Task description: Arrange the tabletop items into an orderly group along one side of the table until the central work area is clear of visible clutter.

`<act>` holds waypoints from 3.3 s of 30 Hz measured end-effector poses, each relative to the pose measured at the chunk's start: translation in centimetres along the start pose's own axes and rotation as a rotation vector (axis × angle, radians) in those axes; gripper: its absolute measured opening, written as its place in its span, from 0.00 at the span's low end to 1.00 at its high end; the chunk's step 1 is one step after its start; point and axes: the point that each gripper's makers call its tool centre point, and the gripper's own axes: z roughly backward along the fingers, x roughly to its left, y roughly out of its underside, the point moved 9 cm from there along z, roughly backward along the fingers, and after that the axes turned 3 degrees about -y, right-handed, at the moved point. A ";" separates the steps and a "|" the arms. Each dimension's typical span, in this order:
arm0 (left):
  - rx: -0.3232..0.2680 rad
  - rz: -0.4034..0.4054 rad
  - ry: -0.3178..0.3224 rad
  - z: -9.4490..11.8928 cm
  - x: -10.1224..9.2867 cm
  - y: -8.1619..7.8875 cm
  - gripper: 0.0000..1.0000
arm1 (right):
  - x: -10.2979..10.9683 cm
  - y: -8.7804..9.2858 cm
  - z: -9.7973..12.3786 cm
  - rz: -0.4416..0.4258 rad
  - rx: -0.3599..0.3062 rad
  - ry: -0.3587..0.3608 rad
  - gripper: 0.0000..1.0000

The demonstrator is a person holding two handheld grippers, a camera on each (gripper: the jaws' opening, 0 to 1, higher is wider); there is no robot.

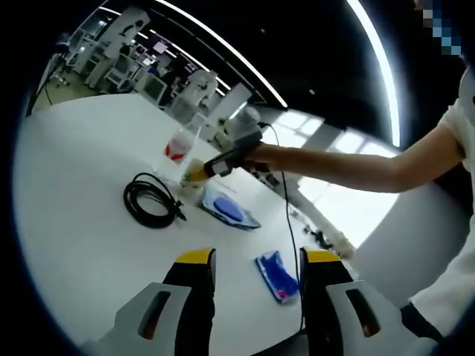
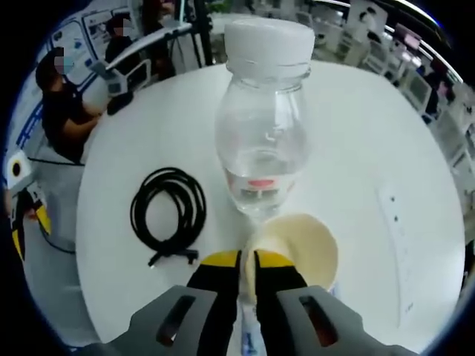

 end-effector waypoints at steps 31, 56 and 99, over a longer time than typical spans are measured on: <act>0.021 0.008 -0.002 -0.3 0.0 0.2 0.50 | 1.6 -0.5 2.9 -0.030 -0.196 -0.028 0.34; 0.076 -0.008 0.011 -0.7 -0.3 0.9 0.56 | 4.5 0.8 5.8 0.056 -0.376 0.005 0.69; 0.198 -0.057 0.066 -1.7 -2.3 -1.4 0.90 | 14.5 9.6 14.3 -0.352 -0.859 -0.007 1.00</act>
